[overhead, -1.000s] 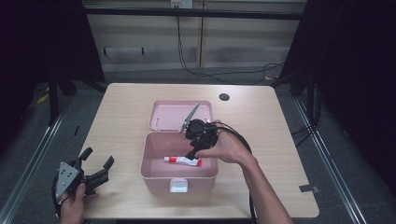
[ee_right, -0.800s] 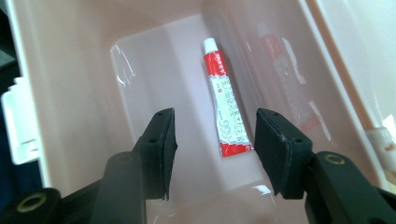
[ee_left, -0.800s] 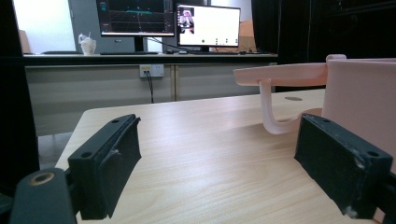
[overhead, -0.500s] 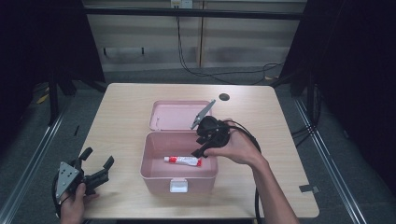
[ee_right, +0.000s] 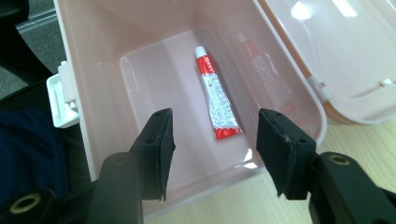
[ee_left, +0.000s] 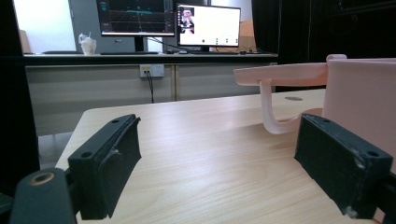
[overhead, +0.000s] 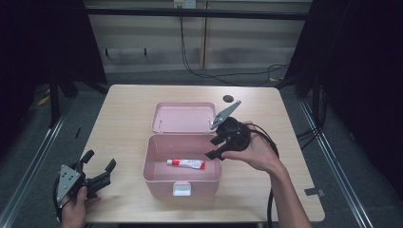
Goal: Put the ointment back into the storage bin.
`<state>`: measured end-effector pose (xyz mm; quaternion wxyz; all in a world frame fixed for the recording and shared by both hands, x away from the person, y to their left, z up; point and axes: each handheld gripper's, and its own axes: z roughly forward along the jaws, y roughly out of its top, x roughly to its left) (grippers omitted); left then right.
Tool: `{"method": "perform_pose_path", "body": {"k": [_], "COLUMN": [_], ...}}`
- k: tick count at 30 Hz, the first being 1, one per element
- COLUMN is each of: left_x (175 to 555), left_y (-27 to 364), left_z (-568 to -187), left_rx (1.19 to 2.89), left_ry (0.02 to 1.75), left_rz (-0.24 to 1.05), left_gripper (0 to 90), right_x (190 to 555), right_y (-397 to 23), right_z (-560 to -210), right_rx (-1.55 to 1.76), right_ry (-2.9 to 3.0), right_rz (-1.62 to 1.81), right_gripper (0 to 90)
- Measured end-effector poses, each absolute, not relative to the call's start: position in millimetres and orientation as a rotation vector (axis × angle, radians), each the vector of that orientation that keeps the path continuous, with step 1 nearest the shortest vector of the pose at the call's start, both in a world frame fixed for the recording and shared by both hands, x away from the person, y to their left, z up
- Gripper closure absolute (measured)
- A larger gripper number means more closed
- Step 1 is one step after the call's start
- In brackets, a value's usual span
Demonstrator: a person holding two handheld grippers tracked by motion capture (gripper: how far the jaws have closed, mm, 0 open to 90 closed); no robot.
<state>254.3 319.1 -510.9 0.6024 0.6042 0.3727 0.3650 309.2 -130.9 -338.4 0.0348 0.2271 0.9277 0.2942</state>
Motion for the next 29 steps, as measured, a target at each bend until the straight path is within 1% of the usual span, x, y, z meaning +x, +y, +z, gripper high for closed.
{"method": "perform_pose_path", "body": {"k": [11, 13, 21, 29], "left_x": [254.3, 254.4, 254.4, 254.5], "left_y": [319.0, 319.2, 319.3, 319.3], "left_z": [-510.9, -510.9, -510.8, -510.9], "left_rx": [1.399, 1.401, 1.401, 1.400], "left_ry": [0.863, 0.863, 0.865, 0.865], "left_rz": [0.846, 0.848, 0.851, 0.850], "left_gripper": [13.9, 13.9, 13.9, 13.9], "right_x": [296.8, 293.2, 285.1, 280.9], "right_y": [-165.3, -177.7, -204.6, -219.3], "right_z": [-329.9, -332.2, -340.4, -346.1], "right_rx": [0.732, 0.748, 0.818, 0.854], "right_ry": [2.772, 2.752, 2.717, 2.706], "right_rz": [0.997, 1.001, 1.022, 1.006], "right_gripper": [46.2, 45.7, 44.3, 42.4]}}
